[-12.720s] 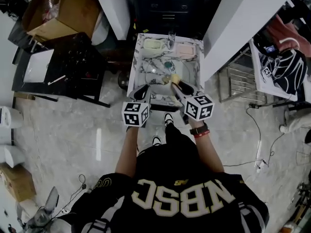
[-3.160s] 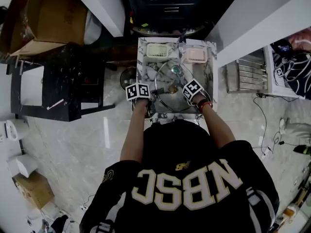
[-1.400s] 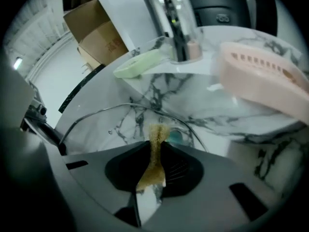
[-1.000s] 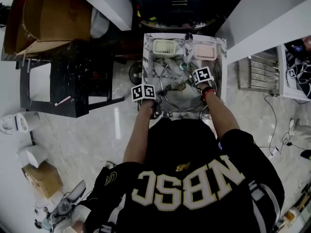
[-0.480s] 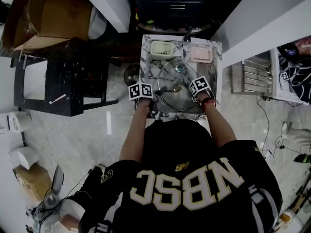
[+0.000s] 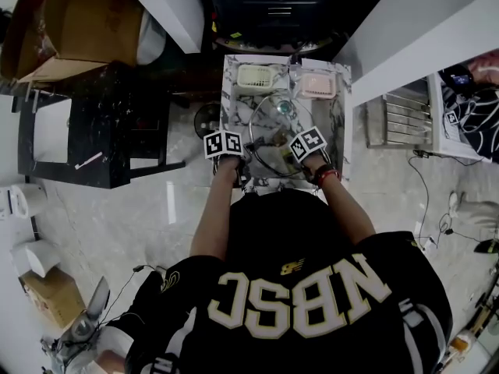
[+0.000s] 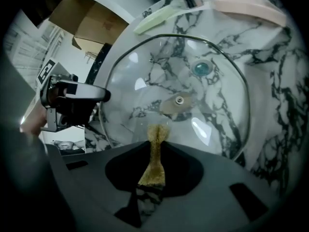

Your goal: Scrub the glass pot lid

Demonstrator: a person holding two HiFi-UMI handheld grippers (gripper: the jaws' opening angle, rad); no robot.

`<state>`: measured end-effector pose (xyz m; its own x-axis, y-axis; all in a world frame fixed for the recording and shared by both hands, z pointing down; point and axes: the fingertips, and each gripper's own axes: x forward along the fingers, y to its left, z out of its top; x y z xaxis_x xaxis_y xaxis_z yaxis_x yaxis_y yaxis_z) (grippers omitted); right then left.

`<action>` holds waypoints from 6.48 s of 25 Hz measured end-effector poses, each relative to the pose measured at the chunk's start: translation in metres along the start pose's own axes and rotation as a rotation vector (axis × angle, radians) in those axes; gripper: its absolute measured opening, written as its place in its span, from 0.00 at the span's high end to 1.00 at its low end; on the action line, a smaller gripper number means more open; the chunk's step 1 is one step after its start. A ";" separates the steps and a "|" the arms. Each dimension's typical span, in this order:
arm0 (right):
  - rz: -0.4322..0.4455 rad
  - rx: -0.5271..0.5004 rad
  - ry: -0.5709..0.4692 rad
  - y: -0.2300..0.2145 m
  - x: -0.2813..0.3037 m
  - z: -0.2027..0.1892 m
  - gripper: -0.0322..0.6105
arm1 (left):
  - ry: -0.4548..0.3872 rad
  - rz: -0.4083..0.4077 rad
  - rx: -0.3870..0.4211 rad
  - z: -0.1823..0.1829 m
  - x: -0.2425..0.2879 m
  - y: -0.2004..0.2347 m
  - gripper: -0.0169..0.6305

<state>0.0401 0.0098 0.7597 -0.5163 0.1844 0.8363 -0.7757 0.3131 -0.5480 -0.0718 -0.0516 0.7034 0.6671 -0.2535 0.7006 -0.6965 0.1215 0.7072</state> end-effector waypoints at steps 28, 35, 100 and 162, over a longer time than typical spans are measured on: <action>-0.312 -0.398 -0.183 -0.023 -0.005 0.158 0.83 | 0.055 0.022 -0.016 -0.010 0.000 0.000 0.86; -0.291 -0.305 -0.239 -0.046 -0.005 0.153 0.83 | 0.062 0.021 -0.019 -0.010 -0.001 0.002 0.86; -0.318 -0.070 -0.129 -0.099 -0.015 0.046 0.84 | 0.067 0.032 -0.017 -0.010 0.001 0.003 0.87; -0.237 -0.262 -0.117 -0.014 -0.002 0.030 0.84 | 0.051 0.063 0.007 -0.009 -0.003 0.004 0.87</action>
<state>0.0411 -0.0225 0.7654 -0.3827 -0.0246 0.9235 -0.7674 0.5651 -0.3029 -0.0740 -0.0416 0.7049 0.6342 -0.1965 0.7478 -0.7394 0.1286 0.6609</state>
